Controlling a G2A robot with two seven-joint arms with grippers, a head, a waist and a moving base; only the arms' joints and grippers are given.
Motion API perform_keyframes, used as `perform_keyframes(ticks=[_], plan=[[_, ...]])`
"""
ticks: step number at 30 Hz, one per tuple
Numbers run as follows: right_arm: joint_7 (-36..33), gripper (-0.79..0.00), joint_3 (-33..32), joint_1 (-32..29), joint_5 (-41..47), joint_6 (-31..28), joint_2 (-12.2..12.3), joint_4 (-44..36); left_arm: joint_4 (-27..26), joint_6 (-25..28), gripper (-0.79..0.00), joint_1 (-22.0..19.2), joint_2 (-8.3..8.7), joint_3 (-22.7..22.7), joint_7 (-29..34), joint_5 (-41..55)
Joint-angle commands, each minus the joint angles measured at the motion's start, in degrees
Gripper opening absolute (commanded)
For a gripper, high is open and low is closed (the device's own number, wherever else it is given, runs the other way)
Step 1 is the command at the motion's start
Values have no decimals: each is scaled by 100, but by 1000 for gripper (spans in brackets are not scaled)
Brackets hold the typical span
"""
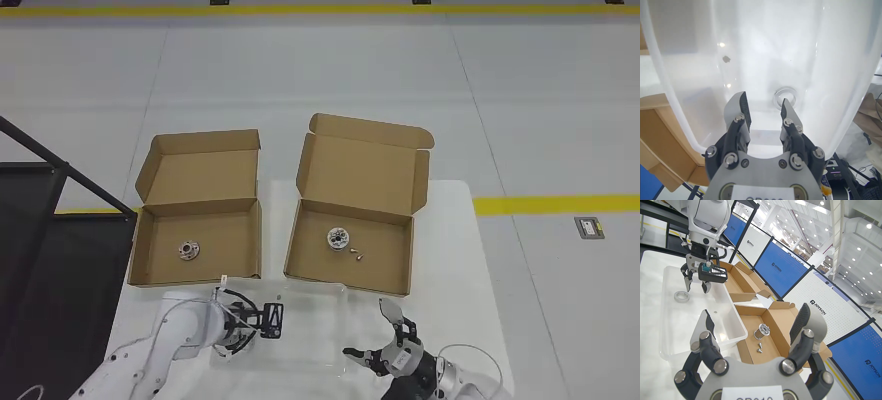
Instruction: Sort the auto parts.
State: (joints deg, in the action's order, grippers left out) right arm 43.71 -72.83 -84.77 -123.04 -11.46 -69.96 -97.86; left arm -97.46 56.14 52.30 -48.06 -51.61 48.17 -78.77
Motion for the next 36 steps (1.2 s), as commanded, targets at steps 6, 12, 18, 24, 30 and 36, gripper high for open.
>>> perform_keyframes(ticks=[6, 12, 18, 24, 30, 36], plan=[[-2, 0, 0, 0, 0, 0, 0, 0, 248, -234, -336, -437, 58, 625, 233, 357], [-2, 0, 0, 0, 0, 0, 0, 0, 426, -398, -342, -825, 114, 1214, 397, 531], [-2, 0, 0, 0, 0, 0, 0, 0, 625, -518, -363, -1240, 147, 1769, 516, 800], [-2, 0, 0, 0, 0, 0, 0, 0, 715, -669, -379, -1591, 170, 2205, 667, 1102], [-2, 0, 0, 0, 0, 0, 0, 0, 804, -810, -403, -1846, 153, 2545, 808, 1347], [-2, 0, 0, 0, 0, 0, 0, 0, 887, -936, -403, -2027, 116, 2794, 934, 1480]])
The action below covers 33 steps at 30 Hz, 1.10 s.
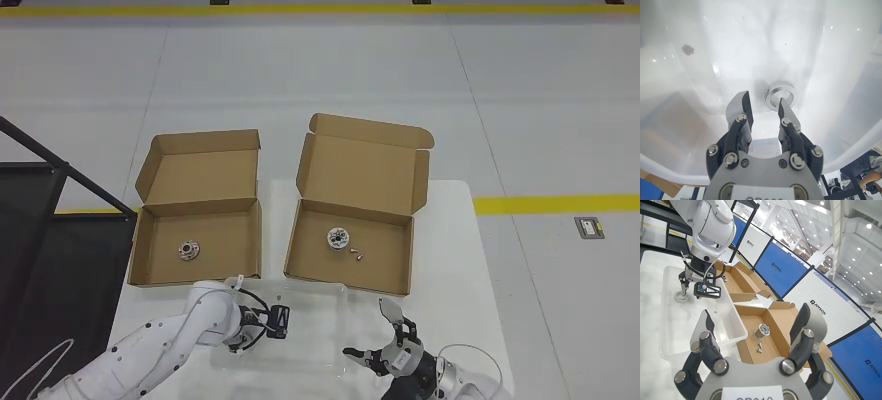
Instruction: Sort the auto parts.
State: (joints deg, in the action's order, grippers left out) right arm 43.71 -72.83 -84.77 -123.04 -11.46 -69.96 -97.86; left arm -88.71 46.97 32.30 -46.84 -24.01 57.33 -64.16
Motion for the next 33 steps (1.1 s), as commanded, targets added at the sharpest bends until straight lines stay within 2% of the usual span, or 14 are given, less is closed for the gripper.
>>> perform_keyframes(ticks=[1, 20, 30, 32, 33], plan=[[-2, 0, 0, 0, 0, 0, 0, 0, 14, -30, -403, -50, -12, 64, 29, 42], [-2, 0, 0, 0, 0, 0, 0, 0, 282, -136, -400, -138, -206, 189, 115, 81], [-2, 0, 0, 0, 0, 0, 0, 0, 454, -182, -456, -83, -304, 141, 57, -46], [-2, 0, 0, 0, 0, 0, 0, 0, 475, -179, -499, -72, -321, 130, 52, -66], [-2, 0, 0, 0, 0, 0, 0, 0, 482, -182, -545, -68, -329, 119, 43, -70]])
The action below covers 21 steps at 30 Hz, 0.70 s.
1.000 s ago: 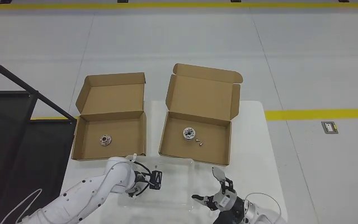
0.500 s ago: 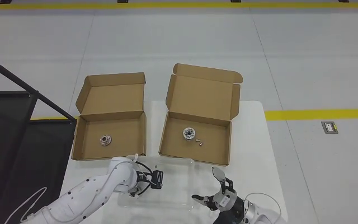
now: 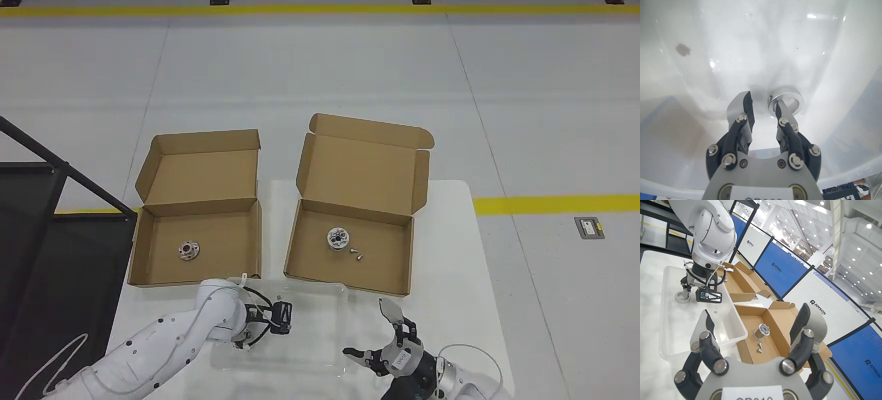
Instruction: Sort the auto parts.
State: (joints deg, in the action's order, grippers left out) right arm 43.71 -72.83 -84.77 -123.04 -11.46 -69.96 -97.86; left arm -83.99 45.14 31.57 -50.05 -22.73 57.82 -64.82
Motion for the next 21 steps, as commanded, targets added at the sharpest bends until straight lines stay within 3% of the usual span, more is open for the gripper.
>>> perform_keyframes(ticks=[1, 3, 4, 12, 16, 21], plan=[[-2, 0, 0, 0, 0, 0, 0, 0, 16, 4, -591, 11, -14, -17, -9, -13], [-2, 0, 0, 0, 0, 0, 0, 0, 15, 4, -745, 18, -24, -45, -20, -22], [-2, 0, 0, 0, 0, 0, 0, 0, 5, -14, -785, 23, -26, -70, -41, -19], [-2, 0, 0, 0, 0, 0, 0, 0, -515, -8, -785, 136, 134, -530, -314, 91], [-2, 0, 0, 0, 0, 0, 0, 0, -974, -29, -785, 313, 354, -1053, -594, 298], [-2, 0, 0, 0, 0, 0, 0, 0, -1342, 4, -785, 725, 711, -2032, -1324, 807]])
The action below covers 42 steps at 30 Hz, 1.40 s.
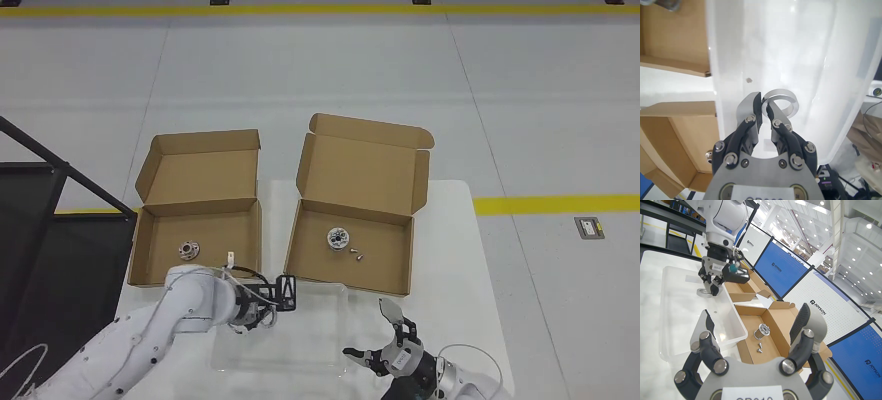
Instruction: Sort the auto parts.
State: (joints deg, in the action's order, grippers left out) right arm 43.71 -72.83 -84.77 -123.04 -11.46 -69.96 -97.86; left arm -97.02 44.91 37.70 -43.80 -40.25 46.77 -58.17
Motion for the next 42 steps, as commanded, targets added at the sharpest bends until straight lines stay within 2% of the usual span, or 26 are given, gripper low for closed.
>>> perform_keyframes(ticks=[1, 8, 13, 18, 22, 24, 28, 31, 34, 37, 42], plan=[[-2, 0, 0, 0, 0, 0, 0, 0, -57, 12, -785, 214, 157, -507, -406, 253], [-2, 0, 0, 0, 0, 0, 0, 0, 17, 16, -785, 1098, 563, -2041, -1937, 810], [-2, 0, 0, 0, 0, 0, 0, 0, 290, 113, -785, 1800, 741, -2988, -3031, 1218], [-2, 0, 0, 0, 0, 0, 0, 0, 490, 321, -785, 2289, 814, -3543, -3649, 1509], [-2, 0, 0, 0, 0, 0, 0, 0, 592, 381, -785, 2451, 824, -3719, -3728, 1613], [-2, 0, 0, 0, 0, 0, 0, 0, 602, 110, -785, 2460, 819, -3755, -3590, 1481], [-2, 0, 0, 0, 0, 0, 0, 0, 555, -892, -785, 2385, 753, -3556, -2989, 1138], [-2, 0, 0, 0, 0, 0, 0, 0, 703, -1579, -785, 2098, 659, -3232, -2428, 900], [-2, 0, 0, 0, 0, 0, 0, 0, 996, -2023, -785, 1697, 517, -2775, -1969, 739], [-2, 0, 0, 0, 0, 0, 0, 0, 1508, -2183, -785, 1204, 322, -2247, -1667, 770], [-2, 0, 0, 0, 0, 0, 0, 0, 2543, -2282, -785, 392, -56, -1460, -1606, 816]])
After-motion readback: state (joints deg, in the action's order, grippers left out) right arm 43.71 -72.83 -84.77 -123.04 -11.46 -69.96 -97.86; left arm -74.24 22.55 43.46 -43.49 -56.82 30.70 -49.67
